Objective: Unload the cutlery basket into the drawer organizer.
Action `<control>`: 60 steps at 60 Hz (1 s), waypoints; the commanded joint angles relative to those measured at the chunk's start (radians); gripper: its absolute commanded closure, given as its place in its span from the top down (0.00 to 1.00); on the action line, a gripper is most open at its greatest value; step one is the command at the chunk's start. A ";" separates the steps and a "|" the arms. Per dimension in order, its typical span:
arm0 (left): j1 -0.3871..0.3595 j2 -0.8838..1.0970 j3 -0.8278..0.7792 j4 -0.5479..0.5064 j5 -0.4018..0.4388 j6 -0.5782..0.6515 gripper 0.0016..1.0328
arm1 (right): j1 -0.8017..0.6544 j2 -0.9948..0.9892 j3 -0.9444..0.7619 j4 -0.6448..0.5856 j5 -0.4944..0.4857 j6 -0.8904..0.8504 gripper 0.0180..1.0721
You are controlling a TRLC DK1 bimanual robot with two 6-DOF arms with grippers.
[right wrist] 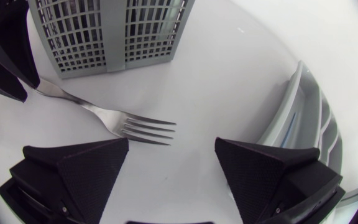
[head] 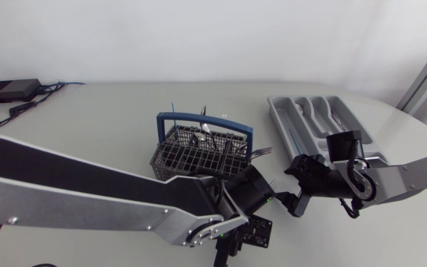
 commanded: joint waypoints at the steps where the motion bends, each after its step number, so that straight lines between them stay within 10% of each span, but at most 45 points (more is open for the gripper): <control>1: -0.002 0.062 -0.032 -0.060 0.041 0.003 0.54 | 0.009 -0.018 -0.011 -0.007 0.014 0.022 0.95; 31: 0.125 0.039 0.095 -0.061 0.026 0.106 0.56 | 0.013 -0.497 -0.155 -0.312 0.017 0.014 0.95; 60: 0.049 -0.353 -0.034 -0.086 -0.088 0.077 0.78 | 0.230 -0.642 -0.127 -0.453 0.045 0.137 0.95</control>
